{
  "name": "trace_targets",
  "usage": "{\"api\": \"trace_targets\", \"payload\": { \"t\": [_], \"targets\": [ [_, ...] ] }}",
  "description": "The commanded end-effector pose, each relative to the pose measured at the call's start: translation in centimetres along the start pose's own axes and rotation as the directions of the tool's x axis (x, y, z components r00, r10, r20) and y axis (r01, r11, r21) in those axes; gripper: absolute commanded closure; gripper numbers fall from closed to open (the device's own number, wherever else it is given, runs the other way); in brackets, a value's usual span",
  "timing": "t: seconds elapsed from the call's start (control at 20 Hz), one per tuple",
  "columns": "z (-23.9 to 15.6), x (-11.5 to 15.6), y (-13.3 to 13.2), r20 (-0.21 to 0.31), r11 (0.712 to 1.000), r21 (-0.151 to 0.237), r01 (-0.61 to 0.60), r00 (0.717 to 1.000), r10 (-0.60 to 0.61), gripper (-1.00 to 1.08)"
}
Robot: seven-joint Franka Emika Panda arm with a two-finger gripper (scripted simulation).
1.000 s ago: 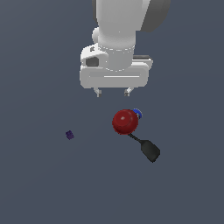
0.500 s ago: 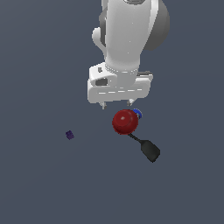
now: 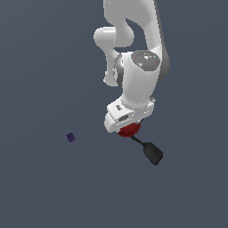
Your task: Pick up a designated object from a clutter of objects.
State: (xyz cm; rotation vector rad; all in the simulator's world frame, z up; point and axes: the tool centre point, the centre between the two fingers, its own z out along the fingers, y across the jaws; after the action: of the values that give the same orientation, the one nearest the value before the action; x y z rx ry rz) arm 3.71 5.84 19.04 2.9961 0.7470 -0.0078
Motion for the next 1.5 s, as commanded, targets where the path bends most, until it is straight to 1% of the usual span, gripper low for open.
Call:
{"api": "trace_targets", "payload": {
  "t": [0.0,0.3,0.6,0.8,1.1,1.45],
  "targets": [
    [2.9,0.6,-1.3,-0.003,0.996,0.006,0.086,0.996,-0.086,-0.92],
    [8.2,1.4,-4.2,-0.017,0.971,0.025,0.237,0.971,-0.237,-0.92],
    [11.0,1.6,-6.0,-0.03,0.946,0.038,0.321,0.947,-0.32,-0.92],
    [11.7,1.6,-6.5,-0.034,0.939,0.042,0.342,0.94,-0.34,-0.92],
    [12.2,1.5,-6.5,-0.032,0.94,0.042,0.338,0.941,-0.337,-0.92],
    [15.3,1.5,-6.7,-0.033,0.939,0.042,0.342,0.94,-0.34,-0.92]
  ]
}}
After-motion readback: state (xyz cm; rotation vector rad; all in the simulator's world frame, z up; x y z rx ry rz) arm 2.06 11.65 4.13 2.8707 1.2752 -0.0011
